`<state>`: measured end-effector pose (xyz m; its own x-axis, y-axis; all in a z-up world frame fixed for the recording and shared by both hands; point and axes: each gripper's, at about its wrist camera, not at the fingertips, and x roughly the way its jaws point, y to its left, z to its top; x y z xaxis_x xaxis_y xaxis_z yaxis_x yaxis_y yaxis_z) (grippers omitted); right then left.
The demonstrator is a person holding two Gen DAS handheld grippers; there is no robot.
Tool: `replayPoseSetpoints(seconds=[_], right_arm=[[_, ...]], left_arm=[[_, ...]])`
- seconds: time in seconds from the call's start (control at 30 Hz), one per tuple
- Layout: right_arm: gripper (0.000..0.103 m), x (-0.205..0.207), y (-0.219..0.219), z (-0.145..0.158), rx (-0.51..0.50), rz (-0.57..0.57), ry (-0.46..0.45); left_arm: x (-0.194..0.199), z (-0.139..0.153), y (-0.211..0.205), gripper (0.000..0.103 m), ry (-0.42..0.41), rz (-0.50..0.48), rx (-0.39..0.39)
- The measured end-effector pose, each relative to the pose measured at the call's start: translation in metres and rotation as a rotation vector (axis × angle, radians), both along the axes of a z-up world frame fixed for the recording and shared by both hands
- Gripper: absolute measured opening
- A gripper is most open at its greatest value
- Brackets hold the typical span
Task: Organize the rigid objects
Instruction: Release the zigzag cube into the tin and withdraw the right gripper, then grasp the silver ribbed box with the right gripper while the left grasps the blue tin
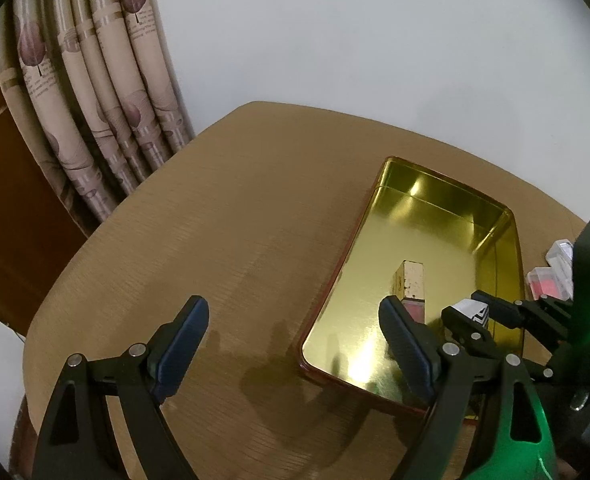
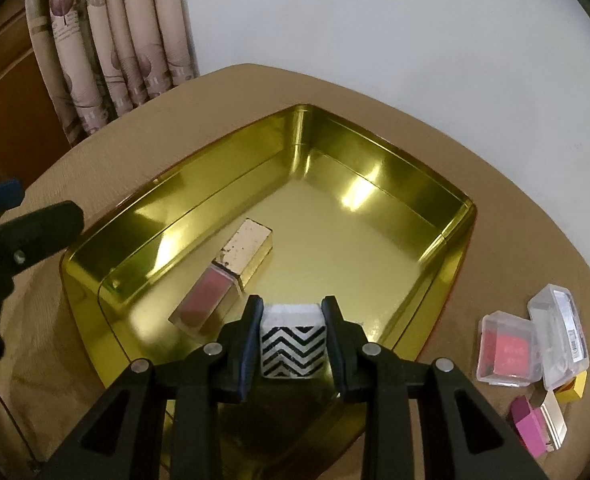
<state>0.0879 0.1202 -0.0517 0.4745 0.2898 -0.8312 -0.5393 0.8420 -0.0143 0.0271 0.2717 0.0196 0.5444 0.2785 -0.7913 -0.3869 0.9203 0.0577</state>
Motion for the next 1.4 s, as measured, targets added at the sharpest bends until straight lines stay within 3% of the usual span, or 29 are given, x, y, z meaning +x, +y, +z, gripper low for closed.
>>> replayPoseSetpoints(seconds=[0.37, 0.53, 0.67, 0.83, 1.0, 1.2, 1.4], right_arm=[[0.031, -0.032, -0.028, 0.037, 0.08, -0.009, -0.048], [0.031, -0.051, -0.078, 0.055, 0.069, -0.032, -0.087], [0.031, -0.056, -0.144, 0.06, 0.016, -0.079, -0.117], [0.031, -0.044, -0.221, 0.046, -0.037, -0.151, -0.095], [0.031, -0.032, -0.264, 0.021, -0.077, -0.161, -0.046], [0.032, -0.024, -0.272, 0.001, -0.085, -0.087, -0.03], [0.033, -0.02, -0.271, 0.0, -0.058, -0.03, -0.055]], left_arm=[[-0.002, 0.001, -0.006, 0.085, -0.008, -0.009, 0.017], [-0.004, 0.004, -0.015, 0.085, -0.014, -0.035, 0.042], [-0.006, 0.007, -0.027, 0.085, -0.019, -0.079, 0.059], [-0.007, 0.01, -0.052, 0.086, -0.013, -0.157, 0.04], [-0.007, 0.011, -0.093, 0.086, 0.003, -0.254, 0.065], [-0.006, 0.01, -0.157, 0.087, 0.024, -0.405, 0.08], [0.002, -0.005, -0.215, 0.088, 0.072, -0.516, 0.035]])
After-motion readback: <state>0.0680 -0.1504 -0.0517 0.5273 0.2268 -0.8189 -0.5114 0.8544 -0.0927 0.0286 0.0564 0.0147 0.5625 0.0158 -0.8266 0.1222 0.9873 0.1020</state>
